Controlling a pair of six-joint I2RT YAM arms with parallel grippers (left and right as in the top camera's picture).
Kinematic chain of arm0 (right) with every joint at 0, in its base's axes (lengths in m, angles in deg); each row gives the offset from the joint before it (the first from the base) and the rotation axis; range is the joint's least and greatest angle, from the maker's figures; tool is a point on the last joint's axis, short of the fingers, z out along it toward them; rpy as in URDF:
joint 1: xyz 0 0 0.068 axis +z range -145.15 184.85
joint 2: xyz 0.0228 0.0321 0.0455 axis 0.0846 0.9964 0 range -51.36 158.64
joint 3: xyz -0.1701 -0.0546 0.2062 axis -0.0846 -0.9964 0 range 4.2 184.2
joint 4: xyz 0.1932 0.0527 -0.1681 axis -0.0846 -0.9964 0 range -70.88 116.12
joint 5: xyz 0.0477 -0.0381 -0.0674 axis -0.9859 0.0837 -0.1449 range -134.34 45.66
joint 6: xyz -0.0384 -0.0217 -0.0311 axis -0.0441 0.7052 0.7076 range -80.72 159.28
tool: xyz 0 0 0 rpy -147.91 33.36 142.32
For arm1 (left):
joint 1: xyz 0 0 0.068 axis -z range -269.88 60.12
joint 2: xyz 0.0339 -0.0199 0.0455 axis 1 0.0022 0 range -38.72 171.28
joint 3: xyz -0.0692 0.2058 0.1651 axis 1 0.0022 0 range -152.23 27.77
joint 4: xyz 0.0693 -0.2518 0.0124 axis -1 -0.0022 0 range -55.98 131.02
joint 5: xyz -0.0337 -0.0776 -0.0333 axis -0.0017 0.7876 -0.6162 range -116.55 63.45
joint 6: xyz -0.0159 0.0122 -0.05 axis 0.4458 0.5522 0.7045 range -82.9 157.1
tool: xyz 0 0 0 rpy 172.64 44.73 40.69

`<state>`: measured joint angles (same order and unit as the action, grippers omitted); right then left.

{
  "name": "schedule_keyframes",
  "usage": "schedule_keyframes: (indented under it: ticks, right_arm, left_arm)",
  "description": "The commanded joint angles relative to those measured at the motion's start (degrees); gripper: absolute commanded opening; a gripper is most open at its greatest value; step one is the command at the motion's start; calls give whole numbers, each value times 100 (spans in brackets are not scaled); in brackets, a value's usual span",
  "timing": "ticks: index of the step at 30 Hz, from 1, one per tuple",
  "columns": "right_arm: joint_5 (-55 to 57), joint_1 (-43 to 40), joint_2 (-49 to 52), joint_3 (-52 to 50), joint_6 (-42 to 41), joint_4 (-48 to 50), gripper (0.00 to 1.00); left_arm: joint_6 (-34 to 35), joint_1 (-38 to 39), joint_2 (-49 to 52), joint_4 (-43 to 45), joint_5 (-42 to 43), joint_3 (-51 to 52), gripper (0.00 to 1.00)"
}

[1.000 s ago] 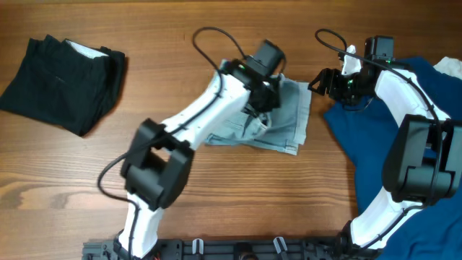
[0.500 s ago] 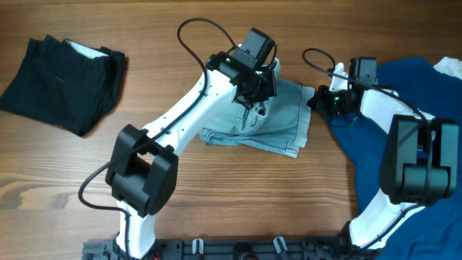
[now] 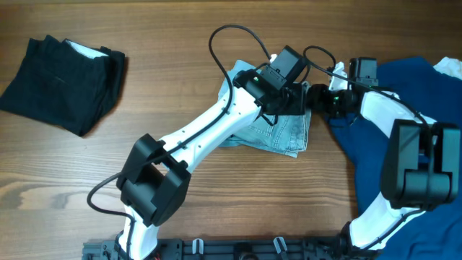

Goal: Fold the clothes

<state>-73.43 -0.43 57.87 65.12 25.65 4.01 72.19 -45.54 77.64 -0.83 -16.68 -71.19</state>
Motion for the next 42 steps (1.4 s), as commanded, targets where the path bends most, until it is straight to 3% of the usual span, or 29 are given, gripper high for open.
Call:
schedule_keyframes:
  ticks: [1,5,7,10,13,15,17,21,22,24,28,29,34,42]
  right_arm:
    - [498,-372,-446,-114,9,-490,62]
    - [402,-645,-1609,-96,-153,-754,62]
    - [-302,-601,-2151,-96,111,-732,51]
    - [-715,-232,-2315,-114,243,-726,36]
    - [-50,356,-1904,-223,273,-664,23]
    - [616,605,-1292,-229,168,-619,15]
    - [1169,605,-570,-229,-269,-579,11]
    - [1405,603,374,-229,-719,-555,11]
    - [1408,601,385,-229,-693,-625,12]
    - [1368,601,155,-164,-542,-852,14]
    - [459,616,-909,-63,192,-1137,17]
    - [238,629,-1198,-63,354,-1198,18]
    - [203,1069,-1414,-238,442,-1239,22]
    - [234,1250,-74,-535,140,-872,20]
  left_arm:
    - [-337,-627,-240,-376,-422,-83,58]
    - [-339,-1620,-249,-1180,-407,-81,60]
    - [-581,-2026,-243,-1558,-85,-76,43]
    - [-1156,-2299,-208,-1631,640,210,38]
    - [-1401,-2223,-195,-1528,640,879,38]
    - [-1543,-2149,-195,-1276,640,1440,30]
    - [-1698,-2135,-195,-1082,446,1919,18]
    - [-1840,-2214,-197,-756,-352,2341,14]
    - [-1840,-2286,-214,-763,-378,2310,16]
    - [-1836,-2568,-295,-1016,-214,2000,32]
    - [-1836,-3056,-420,-986,756,1523,92]
    - [-1838,-3143,-417,-809,1025,1526,100]
    - [-1840,-3099,-33,-48,1703,1543,100]
    - [-1862,-2662,852,-24,1926,1547,100]
